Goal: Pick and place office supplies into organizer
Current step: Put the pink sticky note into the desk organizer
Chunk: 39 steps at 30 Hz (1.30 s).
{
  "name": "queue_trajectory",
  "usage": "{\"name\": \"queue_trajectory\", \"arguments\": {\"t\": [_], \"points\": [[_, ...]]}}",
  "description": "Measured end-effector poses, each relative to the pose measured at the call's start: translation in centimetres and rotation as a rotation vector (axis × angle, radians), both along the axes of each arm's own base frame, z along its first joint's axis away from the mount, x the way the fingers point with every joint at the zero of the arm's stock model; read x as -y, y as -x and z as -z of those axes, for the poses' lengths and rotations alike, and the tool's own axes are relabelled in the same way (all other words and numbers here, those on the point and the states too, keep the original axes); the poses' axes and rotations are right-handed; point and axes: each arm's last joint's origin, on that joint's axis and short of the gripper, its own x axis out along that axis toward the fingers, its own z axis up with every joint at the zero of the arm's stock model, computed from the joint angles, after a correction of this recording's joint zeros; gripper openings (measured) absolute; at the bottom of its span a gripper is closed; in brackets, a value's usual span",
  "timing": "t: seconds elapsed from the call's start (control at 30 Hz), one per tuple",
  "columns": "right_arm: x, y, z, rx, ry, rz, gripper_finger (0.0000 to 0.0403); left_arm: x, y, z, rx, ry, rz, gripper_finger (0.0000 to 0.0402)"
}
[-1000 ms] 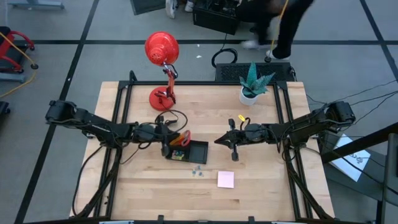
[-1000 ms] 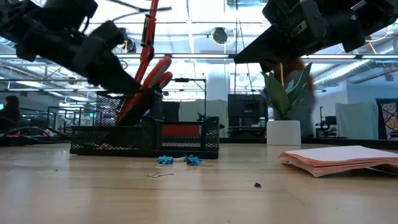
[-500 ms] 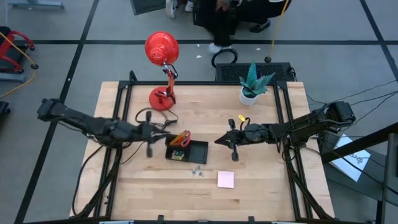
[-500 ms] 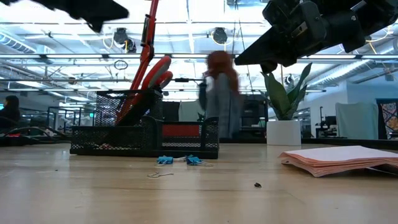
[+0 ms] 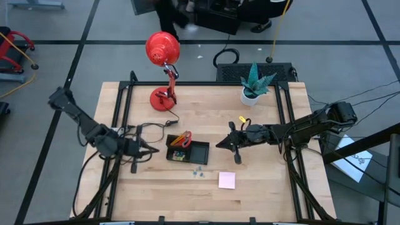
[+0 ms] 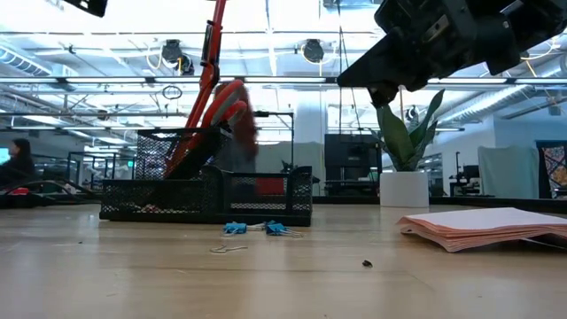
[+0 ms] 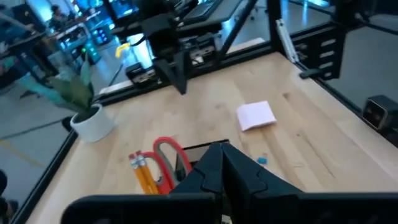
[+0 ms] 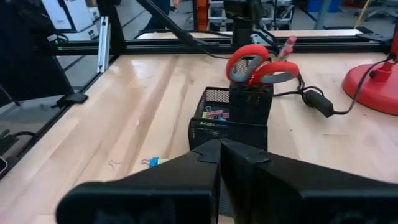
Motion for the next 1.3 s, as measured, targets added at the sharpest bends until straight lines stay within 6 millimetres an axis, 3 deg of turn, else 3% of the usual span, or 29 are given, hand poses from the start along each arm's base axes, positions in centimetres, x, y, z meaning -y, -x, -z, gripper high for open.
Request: {"name": "queue_trajectory", "arguments": {"t": [0.17,0.37,0.5,0.63,0.77,0.87,1.07,1.17,1.3], "points": [[-0.9,0.2,0.1,-0.011,0.005,-0.036,0.0004,0.7,0.4,2.0,0.009,-0.007,0.039,0.0003],[-3.1,1.0,1.0,-0.107,0.002,-0.119,0.0013,0.3,1.0,7.9,0.054,0.105,0.038,0.0005],[-5.0,1.8,1.4,-0.2,-0.147,-0.148,0.0074,-0.5,1.9,11.2,0.057,0.183,0.032,0.0005],[-6.8,2.5,1.5,-0.261,-0.298,-0.156,0.0178,-1.0,2.5,13.0,0.033,0.218,0.018,0.0018],[-8.1,2.8,1.0,-0.435,-0.384,-0.103,0.0265,-1.2,2.4,13.1,0.024,0.22,0.002,0.0017],[-9.3,2.9,-0.2,-0.596,-0.306,-0.069,0.0295,-1.4,2.3,13.1,0.028,0.218,-0.013,0.0008],[-13.9,1.9,-2.5,-0.6,0.049,-0.169,0.0295,-1.7,2.0,13.0,0.038,0.236,-0.04,0.001],[-16.0,1.6,-1.3,-0.611,0.226,-0.189,0.0285,-1.6,2.0,12.8,0.055,0.25,-0.039,0.0022],[-17.2,1.0,1.1,-0.641,0.307,-0.139,0.0271,-1.6,2.0,12.7,0.063,0.271,-0.041,0.0023]]}}
